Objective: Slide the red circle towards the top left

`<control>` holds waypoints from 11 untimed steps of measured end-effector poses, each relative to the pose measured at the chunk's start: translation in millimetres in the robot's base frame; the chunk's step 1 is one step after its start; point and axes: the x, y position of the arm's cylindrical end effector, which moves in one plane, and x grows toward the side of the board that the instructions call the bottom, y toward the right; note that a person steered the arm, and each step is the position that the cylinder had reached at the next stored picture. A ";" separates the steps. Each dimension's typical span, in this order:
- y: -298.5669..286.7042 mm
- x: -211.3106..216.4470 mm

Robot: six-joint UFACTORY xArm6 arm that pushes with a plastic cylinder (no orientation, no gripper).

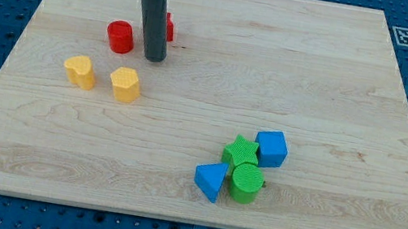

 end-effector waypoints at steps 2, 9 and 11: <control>-59.1 -11.7; -96.6 -88.7; -127.6 -83.3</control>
